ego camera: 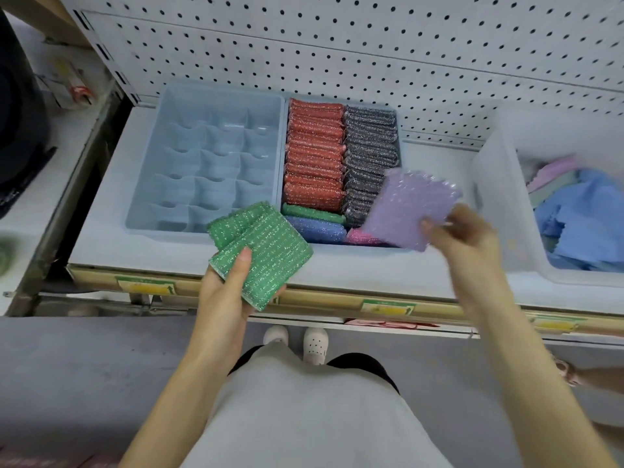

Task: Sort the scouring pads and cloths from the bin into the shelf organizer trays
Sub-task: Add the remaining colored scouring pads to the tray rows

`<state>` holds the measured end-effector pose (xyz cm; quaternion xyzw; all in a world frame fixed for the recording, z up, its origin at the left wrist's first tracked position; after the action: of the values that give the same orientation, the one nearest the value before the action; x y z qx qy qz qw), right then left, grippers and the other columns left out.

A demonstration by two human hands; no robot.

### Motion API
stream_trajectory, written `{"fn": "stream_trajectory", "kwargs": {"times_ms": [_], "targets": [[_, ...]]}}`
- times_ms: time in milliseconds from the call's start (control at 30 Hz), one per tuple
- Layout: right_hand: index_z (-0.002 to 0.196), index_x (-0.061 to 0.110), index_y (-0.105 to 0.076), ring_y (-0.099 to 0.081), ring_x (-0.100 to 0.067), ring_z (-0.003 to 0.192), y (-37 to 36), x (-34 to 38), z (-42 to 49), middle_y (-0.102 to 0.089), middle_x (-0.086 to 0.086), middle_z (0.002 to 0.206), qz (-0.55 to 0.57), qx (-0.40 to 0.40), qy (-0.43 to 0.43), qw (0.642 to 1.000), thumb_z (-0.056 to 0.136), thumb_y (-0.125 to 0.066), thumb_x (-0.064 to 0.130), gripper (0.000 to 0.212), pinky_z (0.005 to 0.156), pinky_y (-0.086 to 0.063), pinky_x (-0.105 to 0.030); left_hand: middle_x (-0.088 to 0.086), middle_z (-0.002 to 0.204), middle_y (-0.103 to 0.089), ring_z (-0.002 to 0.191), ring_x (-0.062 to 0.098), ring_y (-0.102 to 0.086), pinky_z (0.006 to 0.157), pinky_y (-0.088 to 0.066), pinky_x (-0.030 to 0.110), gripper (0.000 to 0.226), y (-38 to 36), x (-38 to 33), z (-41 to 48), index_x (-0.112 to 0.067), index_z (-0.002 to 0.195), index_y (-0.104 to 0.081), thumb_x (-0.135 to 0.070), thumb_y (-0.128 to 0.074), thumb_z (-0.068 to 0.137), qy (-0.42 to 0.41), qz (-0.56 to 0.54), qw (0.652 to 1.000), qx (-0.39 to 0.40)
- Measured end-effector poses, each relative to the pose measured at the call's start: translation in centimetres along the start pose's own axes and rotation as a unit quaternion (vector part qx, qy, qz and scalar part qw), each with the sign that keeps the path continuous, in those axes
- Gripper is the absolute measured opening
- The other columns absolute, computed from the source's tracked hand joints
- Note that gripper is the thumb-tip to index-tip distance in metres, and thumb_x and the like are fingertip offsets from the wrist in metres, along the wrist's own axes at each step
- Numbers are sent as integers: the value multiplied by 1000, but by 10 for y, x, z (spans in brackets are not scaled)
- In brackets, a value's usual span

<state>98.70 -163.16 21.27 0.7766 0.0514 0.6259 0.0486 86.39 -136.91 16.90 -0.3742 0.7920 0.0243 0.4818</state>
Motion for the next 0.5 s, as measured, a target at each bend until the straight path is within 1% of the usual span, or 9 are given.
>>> {"fn": "stream_trajectory", "kwargs": {"times_ms": [67, 100, 133, 200, 267, 333, 400, 467, 500], "targets": [[91, 18, -62, -58, -7, 71, 16, 14, 16, -68, 13, 79, -39, -11, 50, 998, 85, -64, -3, 21, 71, -46, -21, 2, 114, -71, 103, 24, -69, 76, -60, 41, 42, 1, 1, 1, -15, 128, -56, -27, -55, 88, 1, 6, 1000, -3], [90, 19, -61, -57, -4, 68, 16, 20, 22, -68, 17, 76, -55, -4, 69, 996, 85, -65, -3, 23, 68, -45, -17, 3, 115, -71, 103, 24, -69, 75, -61, 41, 41, 1, 2, 1, -15, 128, -56, -27, -55, 89, 1, 9, 1000, -3], [88, 21, -60, -57, -1, 66, 11, 25, 26, -67, 19, 74, -74, 10, 84, 994, 85, -66, -3, 25, 64, -44, -14, 3, 116, -71, 102, 23, -69, 75, -61, 40, 39, 1, 3, 0, -15, 128, -56, -25, -54, 91, 2, 12, 1000, 0], [86, 23, -59, -58, 0, 66, -4, 31, 31, -67, 19, 75, -105, 45, 109, 988, 85, -67, -1, 26, 62, -44, -13, 2, 115, -71, 101, 22, -69, 75, -61, 41, 34, 0, 4, -1, -16, 128, -56, -23, -52, 95, 0, 15, 1000, 3], [88, 23, -59, -60, -5, 71, -21, 32, 34, -67, 12, 83, -116, 72, 123, 983, 85, -68, 2, 23, 65, -48, -19, 0, 114, -71, 100, 21, -70, 74, -61, 41, 35, 1, 4, -2, -16, 127, -57, -24, -52, 93, -6, 17, 1000, 0], [92, 21, -59, -60, -12, 76, -38, 29, 41, -66, 3, 88, -137, 84, 140, 977, 84, -70, 9, 17, 70, -51, -27, 0, 113, -71, 100, 20, -70, 72, -61, 39, 36, 7, 2, -2, -17, 127, -57, -26, -54, 92, -13, 18, 1000, -13], [95, 20, -60, -61, -16, 79, -56, 25, 51, -65, 5, 88, -174, 95, 158, 967, 84, -71, 12, 18, 75, -52, -31, 0, 112, -72, 100, 20, -70, 72, -61, 39, 32, 14, 1, -2, -19, 124, -58, -26, -54, 92, -19, 16, 999, -26], [99, 19, -63, -61, -18, 81, -76, 20, 61, -65, 5, 89, -239, 124, 185, 945, 84, -72, 14, 18, 81, -53, -34, -1, 110, -72, 99, 19, -70, 72, -61, 39, 27, 20, 0, -3, -21, 120, -59, -25, -53, 94, -26, 15, 999, -35], [103, 17, -66, -61, -20, 82, -86, 18, 63, -65, 2, 90, -294, 140, 217, 920, 84, -71, 16, 20, 81, -52, -37, -1, 110, -72, 98, 19, -70, 72, -61, 39, 25, 22, -1, -3, -22, 119, -60, -24, -53, 95, -29, 14, 999, -40]]}}
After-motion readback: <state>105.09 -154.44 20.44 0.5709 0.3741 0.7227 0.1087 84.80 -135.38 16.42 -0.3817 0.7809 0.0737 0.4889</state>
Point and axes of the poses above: each hand's wrist, its own z-axis towards the middle knuckle, its own y-axis out of the back of the hand, x = y × z, the point moved 5 cm from there along z, towards the middle knuckle
